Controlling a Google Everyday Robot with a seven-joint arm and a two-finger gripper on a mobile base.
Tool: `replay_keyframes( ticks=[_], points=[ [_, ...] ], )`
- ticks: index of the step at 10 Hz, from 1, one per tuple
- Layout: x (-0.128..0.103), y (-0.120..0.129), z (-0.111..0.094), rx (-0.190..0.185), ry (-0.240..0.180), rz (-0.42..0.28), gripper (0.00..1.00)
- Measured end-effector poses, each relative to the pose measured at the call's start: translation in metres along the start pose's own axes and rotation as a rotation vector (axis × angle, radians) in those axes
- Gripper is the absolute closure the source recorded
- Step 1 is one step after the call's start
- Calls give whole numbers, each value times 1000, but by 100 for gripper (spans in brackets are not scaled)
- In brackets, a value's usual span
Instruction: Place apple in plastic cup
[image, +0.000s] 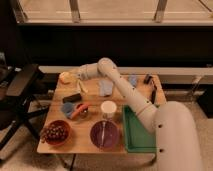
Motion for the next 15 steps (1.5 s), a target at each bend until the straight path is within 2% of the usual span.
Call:
replay_keyframes(
  ticks=[1,6,8,10,15],
  points=[
    [-1,-12,3,27,-10,-7,100],
    [-20,-105,6,158,-49,-75,100],
    [-30,-125,12,189,-74,-85,100],
    [-42,-129,14,180,-88,-69,97],
    [-89,-124,7,133,-122,27,47]
  ],
)
